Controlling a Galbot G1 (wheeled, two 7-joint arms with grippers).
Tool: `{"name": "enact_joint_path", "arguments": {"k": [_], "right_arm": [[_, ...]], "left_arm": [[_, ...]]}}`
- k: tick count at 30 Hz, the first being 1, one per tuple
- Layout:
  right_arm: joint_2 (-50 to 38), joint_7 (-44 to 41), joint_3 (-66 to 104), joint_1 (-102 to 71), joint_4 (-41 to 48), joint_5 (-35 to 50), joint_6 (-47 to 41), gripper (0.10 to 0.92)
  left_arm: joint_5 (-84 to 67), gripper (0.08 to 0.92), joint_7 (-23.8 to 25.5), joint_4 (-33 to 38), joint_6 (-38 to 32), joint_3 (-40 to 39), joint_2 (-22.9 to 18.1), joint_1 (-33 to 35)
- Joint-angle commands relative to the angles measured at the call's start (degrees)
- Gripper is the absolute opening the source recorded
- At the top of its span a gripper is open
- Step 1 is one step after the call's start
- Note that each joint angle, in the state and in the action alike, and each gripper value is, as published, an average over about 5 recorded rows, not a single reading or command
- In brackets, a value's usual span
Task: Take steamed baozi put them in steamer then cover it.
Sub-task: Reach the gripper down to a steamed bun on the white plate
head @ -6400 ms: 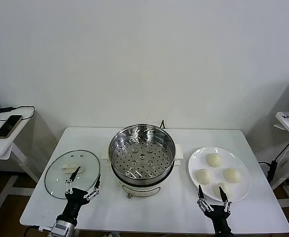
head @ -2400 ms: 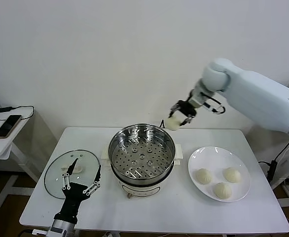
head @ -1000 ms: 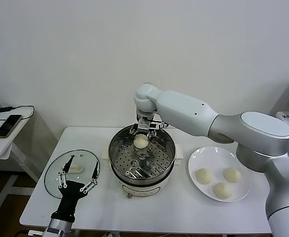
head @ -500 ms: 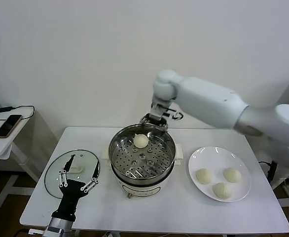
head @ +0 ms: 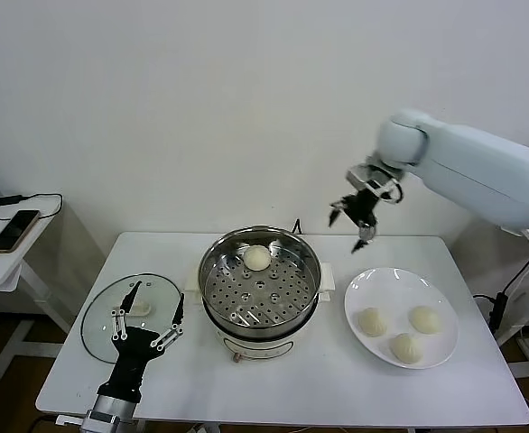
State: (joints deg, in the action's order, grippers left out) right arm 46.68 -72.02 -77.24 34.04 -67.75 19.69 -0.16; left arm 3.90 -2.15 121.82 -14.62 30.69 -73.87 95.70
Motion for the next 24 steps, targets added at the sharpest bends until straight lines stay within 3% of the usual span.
{"name": "enact_joint_path", "arguments": {"k": [1, 24], "right_arm": [[-6.4, 2.0, -5.8, -3.0, -1.5, 4.2, -4.8, 0.823], [-2.8, 11.0, -3.9, -14.9, 0.7, 1.2, -6.3, 0.823]], "left_arm": [[-0.1, 0.823, -0.1, -0.3, -0.2, 0.1, 0.0, 0.0], [-0.1, 0.823, -0.5, -0.3, -1.2, 0.4, -0.1, 0.9]]}}
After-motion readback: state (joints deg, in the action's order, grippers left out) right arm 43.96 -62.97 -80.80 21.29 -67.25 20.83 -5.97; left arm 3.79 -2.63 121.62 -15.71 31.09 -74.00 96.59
